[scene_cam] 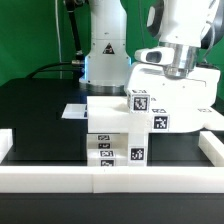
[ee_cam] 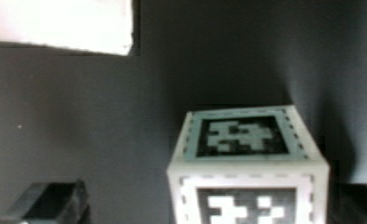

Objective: Assemble chair

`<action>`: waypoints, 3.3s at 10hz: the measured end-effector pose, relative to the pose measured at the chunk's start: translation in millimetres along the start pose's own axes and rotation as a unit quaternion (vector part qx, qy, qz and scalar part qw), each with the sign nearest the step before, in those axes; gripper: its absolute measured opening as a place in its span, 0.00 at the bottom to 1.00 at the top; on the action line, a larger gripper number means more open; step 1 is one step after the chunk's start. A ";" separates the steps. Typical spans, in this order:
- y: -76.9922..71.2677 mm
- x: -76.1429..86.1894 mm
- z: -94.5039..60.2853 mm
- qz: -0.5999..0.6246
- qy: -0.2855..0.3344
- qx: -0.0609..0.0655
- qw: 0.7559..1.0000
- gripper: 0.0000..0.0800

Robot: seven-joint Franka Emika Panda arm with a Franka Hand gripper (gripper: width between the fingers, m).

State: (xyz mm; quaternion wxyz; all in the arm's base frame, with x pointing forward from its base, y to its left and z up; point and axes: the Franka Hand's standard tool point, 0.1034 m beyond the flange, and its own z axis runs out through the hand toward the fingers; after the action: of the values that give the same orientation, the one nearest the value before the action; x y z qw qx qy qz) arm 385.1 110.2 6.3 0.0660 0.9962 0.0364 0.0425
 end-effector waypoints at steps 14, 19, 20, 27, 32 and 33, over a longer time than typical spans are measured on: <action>16.7 7.9 -1.2 0.007 0.001 0.001 1.000 0.35; 37.0 26.4 -37.2 0.035 -0.018 0.036 0.999 0.35; 36.3 28.8 -47.5 0.046 -0.022 0.048 0.998 0.35; 44.6 42.2 -78.1 0.068 -0.028 0.076 0.994 0.35; 84.8 94.1 -100.0 0.024 -0.022 0.073 0.997 0.35; 83.9 92.1 -98.6 0.022 -0.023 0.072 0.997 0.35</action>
Offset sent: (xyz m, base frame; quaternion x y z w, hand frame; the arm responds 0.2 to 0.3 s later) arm 0.0014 0.0027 -0.0015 0.0001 0.0011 0.0032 1.0000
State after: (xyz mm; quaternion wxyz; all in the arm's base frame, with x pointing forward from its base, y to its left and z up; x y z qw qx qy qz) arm 473.4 47.1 122.3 -0.0064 0.9997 0.0163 0.0179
